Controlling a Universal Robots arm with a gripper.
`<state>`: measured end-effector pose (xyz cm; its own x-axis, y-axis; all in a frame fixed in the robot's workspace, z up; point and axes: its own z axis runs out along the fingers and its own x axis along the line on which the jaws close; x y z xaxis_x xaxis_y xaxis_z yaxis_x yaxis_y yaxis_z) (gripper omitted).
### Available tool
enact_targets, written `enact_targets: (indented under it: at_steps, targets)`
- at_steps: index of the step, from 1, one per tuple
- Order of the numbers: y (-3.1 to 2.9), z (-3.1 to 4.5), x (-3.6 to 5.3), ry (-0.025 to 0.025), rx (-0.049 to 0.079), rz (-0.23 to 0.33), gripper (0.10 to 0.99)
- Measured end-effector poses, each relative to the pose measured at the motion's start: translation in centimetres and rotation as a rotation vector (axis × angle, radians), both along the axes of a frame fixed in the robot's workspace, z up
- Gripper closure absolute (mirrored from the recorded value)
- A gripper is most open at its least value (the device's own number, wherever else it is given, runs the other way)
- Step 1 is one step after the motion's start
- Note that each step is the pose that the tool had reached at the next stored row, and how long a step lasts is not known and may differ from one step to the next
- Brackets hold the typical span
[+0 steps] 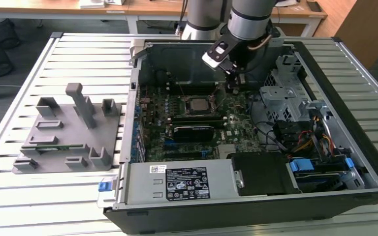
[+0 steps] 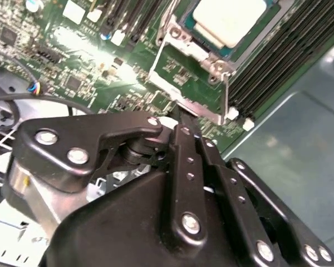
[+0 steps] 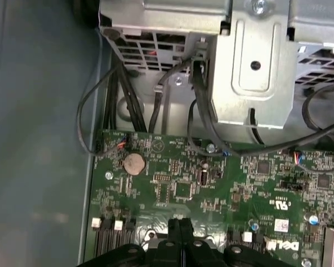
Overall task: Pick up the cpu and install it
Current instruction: 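Close the cpu cover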
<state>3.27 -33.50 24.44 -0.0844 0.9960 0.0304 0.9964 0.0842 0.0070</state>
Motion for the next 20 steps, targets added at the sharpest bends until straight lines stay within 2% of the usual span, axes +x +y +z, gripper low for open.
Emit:
enact_targets:
  at_steps: [13, 20]
  targets:
    - [0.00, -0.22, -1.64, 0.0000, 0.000, 0.000, 0.973]
    - [0.00, -0.63, -2.44, 0.0001, 0.000, 0.000, 0.973]
